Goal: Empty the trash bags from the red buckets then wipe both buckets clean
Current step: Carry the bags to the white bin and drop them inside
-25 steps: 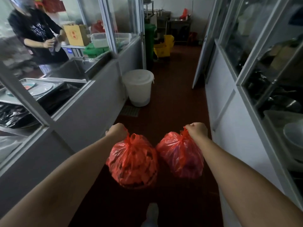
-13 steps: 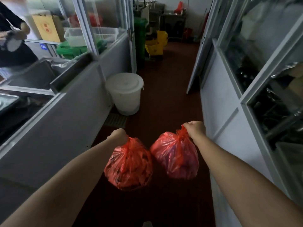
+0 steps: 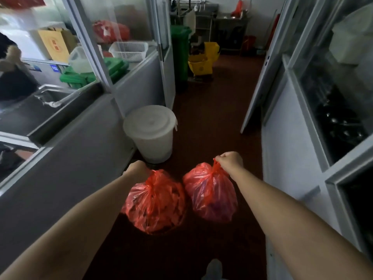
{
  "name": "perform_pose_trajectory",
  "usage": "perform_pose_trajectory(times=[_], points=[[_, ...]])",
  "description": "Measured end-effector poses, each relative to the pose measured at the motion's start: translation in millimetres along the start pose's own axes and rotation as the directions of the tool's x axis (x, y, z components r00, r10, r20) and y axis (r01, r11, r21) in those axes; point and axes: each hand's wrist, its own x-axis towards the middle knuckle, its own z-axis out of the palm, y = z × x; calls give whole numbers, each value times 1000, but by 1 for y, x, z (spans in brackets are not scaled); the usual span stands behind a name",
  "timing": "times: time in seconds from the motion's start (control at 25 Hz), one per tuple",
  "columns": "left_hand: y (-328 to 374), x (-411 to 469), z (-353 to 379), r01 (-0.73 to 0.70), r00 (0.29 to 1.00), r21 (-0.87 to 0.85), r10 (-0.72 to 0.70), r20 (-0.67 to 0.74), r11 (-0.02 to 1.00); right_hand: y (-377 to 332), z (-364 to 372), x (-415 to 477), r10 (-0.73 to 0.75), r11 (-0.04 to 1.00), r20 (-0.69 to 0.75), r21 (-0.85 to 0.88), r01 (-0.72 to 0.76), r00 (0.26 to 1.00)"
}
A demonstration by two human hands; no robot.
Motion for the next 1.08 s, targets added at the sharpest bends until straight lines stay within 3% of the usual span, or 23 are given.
perform_pose_trajectory(times=[0.36,0.6,0.84,1.08], points=[[115,154,0,117,990,-72,-122,-66,991,-74,-29,223,-120,979,115,-150,137,986],[177,280,13,82,997,-54,-81,18,995,-112,-29,368,-113,967,106,-217,134,988],[212,354,13,188,982,-103,-185,38,977,-157,-22,482,-170,892,229,-379,248,959],[251,401,13,333,943,-148,-333,29,931,-193,-3,587,-203,765,430,-491,416,880]])
